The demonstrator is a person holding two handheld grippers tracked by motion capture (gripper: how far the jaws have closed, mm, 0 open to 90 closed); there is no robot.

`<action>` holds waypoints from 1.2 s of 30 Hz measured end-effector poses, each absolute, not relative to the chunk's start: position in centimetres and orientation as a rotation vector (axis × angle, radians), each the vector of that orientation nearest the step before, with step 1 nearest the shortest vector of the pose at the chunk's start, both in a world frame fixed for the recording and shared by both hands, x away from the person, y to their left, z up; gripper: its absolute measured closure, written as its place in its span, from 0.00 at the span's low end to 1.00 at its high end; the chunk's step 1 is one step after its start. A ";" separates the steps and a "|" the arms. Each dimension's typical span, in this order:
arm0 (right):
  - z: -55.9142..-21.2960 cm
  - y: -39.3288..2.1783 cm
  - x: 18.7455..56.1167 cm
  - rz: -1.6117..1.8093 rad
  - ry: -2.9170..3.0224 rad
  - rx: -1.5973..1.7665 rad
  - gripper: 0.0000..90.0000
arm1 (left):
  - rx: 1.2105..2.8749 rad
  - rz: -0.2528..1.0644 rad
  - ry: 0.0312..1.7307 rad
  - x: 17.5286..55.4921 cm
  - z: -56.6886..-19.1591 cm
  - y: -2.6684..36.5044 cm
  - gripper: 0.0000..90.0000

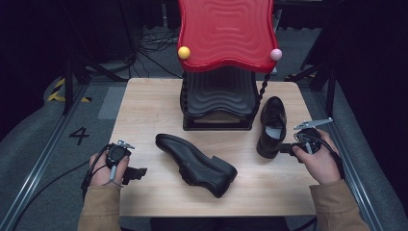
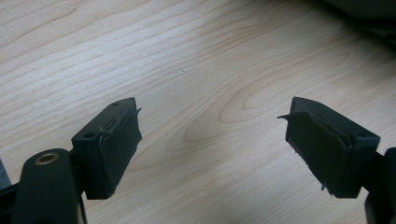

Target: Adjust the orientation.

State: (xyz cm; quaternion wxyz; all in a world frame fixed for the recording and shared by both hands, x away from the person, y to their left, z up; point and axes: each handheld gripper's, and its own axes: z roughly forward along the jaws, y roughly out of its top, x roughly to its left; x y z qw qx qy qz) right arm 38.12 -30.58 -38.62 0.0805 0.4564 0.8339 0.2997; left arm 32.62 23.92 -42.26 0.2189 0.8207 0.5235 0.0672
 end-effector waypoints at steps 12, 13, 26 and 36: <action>-37.8 -28.1 36.8 1.007 2.622 1.254 0.99 | 2.315 0.152 1.411 32.7 -41.8 23.5 0.21; -37.8 -27.8 36.8 1.008 2.631 1.237 0.99 | 2.320 0.151 1.402 32.8 -41.8 23.5 0.21; -37.0 -24.0 36.4 1.059 2.746 1.089 0.99 | 2.328 0.136 1.370 32.6 -41.5 23.3 0.22; -36.8 -17.6 35.8 1.003 2.915 0.877 0.99 | 2.338 0.129 1.334 32.6 -41.4 23.2 0.22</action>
